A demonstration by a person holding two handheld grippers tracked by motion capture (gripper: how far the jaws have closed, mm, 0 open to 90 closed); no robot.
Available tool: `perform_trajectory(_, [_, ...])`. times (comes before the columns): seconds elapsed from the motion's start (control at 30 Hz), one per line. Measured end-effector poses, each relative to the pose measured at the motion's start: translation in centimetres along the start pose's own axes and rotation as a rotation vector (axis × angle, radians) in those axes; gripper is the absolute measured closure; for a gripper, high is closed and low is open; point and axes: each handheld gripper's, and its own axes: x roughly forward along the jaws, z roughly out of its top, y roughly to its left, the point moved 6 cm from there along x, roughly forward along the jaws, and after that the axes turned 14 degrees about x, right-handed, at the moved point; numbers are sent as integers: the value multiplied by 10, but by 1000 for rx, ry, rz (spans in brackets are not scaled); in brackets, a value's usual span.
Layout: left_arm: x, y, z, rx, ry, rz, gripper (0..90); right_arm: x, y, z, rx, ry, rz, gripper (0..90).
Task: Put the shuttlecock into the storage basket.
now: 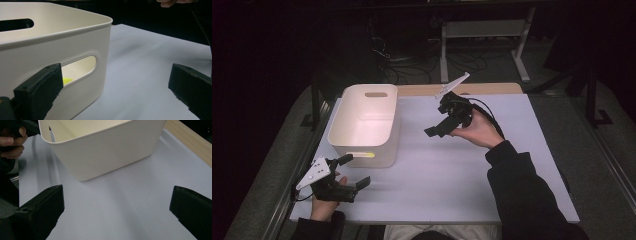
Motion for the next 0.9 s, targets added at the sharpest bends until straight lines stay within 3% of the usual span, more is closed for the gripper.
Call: perform_trajectory(0.9, [0,0,0,2,3,0,0,-15,-23,-45,76,-28,-9,0])
